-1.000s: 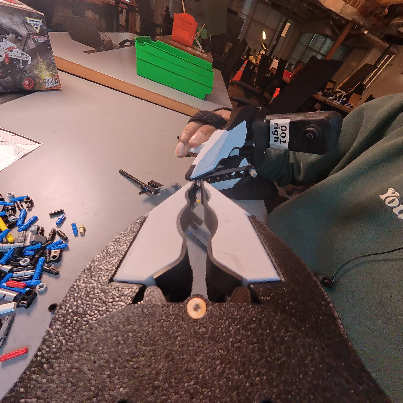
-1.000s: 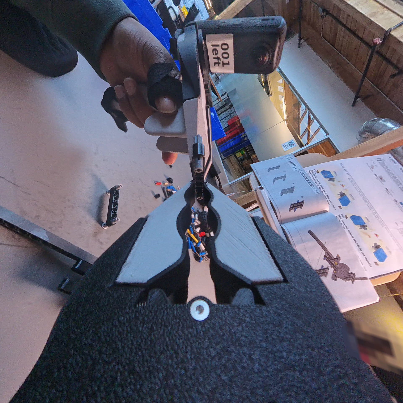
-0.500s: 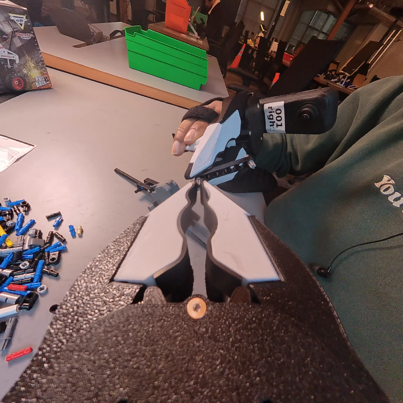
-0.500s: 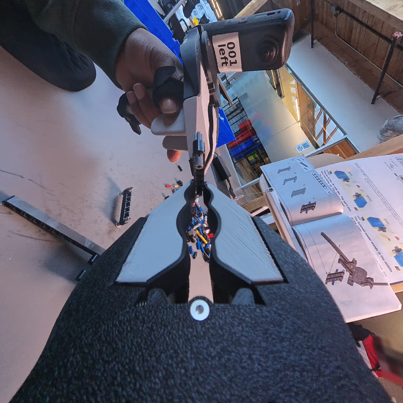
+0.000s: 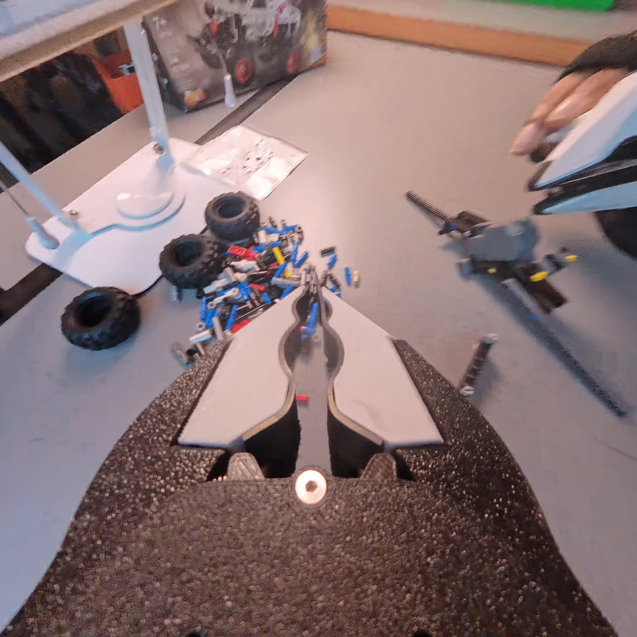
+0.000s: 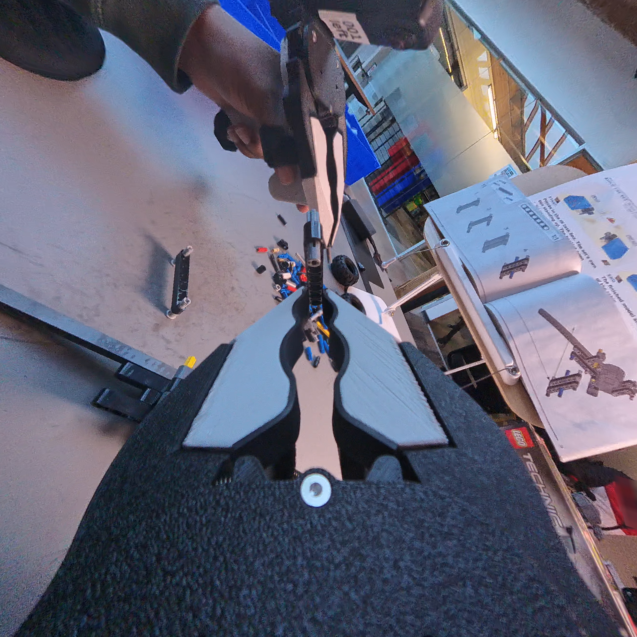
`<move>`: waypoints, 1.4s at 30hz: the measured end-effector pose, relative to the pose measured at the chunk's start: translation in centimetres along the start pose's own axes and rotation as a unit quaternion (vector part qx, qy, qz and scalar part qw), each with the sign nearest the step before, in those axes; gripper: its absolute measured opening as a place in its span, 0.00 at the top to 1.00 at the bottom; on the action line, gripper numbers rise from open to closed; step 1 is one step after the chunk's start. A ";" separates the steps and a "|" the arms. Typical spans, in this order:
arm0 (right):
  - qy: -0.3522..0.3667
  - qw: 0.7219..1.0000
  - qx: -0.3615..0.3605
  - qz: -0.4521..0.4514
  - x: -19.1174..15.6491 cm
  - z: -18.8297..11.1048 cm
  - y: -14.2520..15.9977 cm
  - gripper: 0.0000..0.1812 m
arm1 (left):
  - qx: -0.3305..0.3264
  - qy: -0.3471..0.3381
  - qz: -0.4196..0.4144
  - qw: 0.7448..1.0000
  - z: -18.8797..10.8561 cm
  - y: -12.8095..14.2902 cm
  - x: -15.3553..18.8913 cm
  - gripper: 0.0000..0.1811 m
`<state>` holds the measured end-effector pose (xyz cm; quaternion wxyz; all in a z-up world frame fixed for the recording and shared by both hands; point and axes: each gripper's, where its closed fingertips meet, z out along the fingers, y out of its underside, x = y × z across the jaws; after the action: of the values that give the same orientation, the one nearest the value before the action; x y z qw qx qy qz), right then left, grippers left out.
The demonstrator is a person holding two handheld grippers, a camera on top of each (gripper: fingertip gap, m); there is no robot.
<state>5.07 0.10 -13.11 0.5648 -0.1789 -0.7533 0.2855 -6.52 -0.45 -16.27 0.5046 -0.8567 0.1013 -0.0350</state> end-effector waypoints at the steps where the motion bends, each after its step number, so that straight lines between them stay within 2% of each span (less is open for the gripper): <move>1: 0.001 1.000 -0.006 -0.007 -0.2 0.1 0.3 0.96 | -0.017 -0.009 0.009 1.000 0.9 0.8 -0.6 0.98; 5: 0.009 0.999 -0.031 -0.021 -0.5 0.6 1.4 0.96 | -0.053 -0.041 0.036 0.997 3.4 2.7 -2.4 0.98; 8: 0.021 0.998 -0.051 -0.030 -0.2 0.8 2.2 0.96 | -0.045 -0.055 0.045 0.996 3.8 2.9 -2.8 0.88; 10: 0.030 0.997 -0.065 -0.041 -0.2 0.9 2.8 0.96 | -0.010 -0.041 0.025 0.999 3.3 1.7 -2.1 0.83; 12: 0.034 0.996 -0.064 -0.043 -0.2 0.9 2.8 0.96 | 0.035 0.021 -0.012 0.999 2.4 -0.2 0.3 0.80; 14: 0.035 0.996 -0.063 -0.043 -0.2 1.0 2.5 0.96 | 0.080 0.111 -0.029 0.990 0.9 -2.2 4.3 0.80; 17: 0.028 0.998 -0.051 -0.027 -0.5 0.9 1.9 0.96 | 0.125 0.189 0.014 0.974 -1.5 -3.9 9.8 0.83; 20: -0.003 1.000 -0.028 0.010 -1.4 0.8 0.8 0.96 | 0.138 0.185 0.110 0.967 -2.7 -4.4 13.3 0.86; 23: -0.035 0.998 -0.018 0.048 -2.0 0.7 -0.4 0.96 | 0.150 0.171 0.176 0.958 -3.3 -5.1 15.3 0.90; 27: -0.062 0.995 -0.017 0.073 -2.7 0.5 -0.9 0.96 | 0.148 0.153 0.213 0.954 -3.4 -5.3 16.0 0.97; 32: -0.085 0.993 -0.018 0.086 -3.3 0.5 -0.9 0.96 | 0.137 0.155 0.223 0.953 -3.3 -5.0 16.3 0.97; 36: -0.093 0.990 -0.005 0.109 -3.4 0.4 -1.0 0.95 | 0.136 0.180 0.179 0.958 -3.5 -5.2 16.0 0.98; 40: -0.097 0.982 0.055 0.154 -2.4 -0.6 -2.8 0.88 | 0.150 0.197 0.131 0.960 -4.2 -5.9 15.1 0.98; 42: -0.099 0.977 0.088 0.165 -1.9 -1.2 -4.1 0.88 | 0.152 0.211 0.117 0.959 -4.3 -5.9 15.2 0.98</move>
<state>6.98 -3.95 -11.72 0.4466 -0.2211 -0.7374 0.4560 8.49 -4.52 -9.63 0.5966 -0.7253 0.2983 -0.1705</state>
